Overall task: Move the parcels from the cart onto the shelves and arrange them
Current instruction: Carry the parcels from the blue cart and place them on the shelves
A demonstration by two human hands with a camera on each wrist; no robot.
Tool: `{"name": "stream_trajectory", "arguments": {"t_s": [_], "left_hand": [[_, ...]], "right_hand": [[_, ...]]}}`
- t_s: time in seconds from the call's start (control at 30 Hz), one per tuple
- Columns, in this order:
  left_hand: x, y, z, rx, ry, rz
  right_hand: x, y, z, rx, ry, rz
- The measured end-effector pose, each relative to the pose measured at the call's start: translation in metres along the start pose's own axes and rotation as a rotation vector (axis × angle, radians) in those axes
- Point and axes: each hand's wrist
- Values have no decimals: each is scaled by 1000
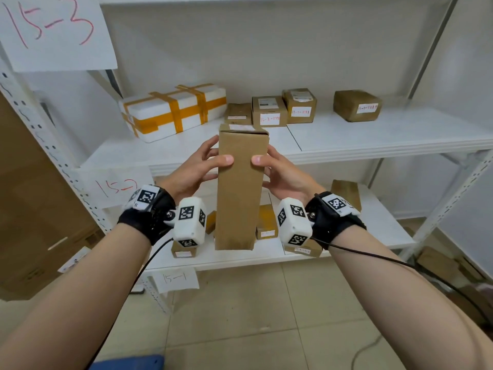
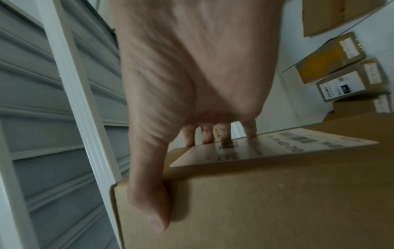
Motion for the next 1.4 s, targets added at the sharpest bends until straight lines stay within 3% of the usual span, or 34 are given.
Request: {"name": "stream_trajectory", "arguments": {"t_s": [0.13, 0.3, 0.5, 1.03, 1.17, 1.4], "left_hand": [[7, -9, -7, -63, 22, -50], [7, -25, -16, -215, 144, -70], [8, -43, -24, -332, 152, -209], [14, -50, -22, -270, 125, -196], [14, -46, -24, -251, 107, -194], [16, -26, -31, -379, 126, -321]], "right_hand": [[2, 9, 7, -50, 9, 10], [1, 15, 9, -112, 129, 18], [5, 18, 10, -203, 201, 3], [2, 27, 13, -296, 297, 9], [4, 29, 21, -432, 392, 38], [10, 39, 45, -416, 590, -55]]}}
Point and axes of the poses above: each hand's wrist, its own x-axis away from the middle knuckle, its own z-axis out of the back of the hand, y = z × x, and after that the axes turned 4 degrees about z, right-handed
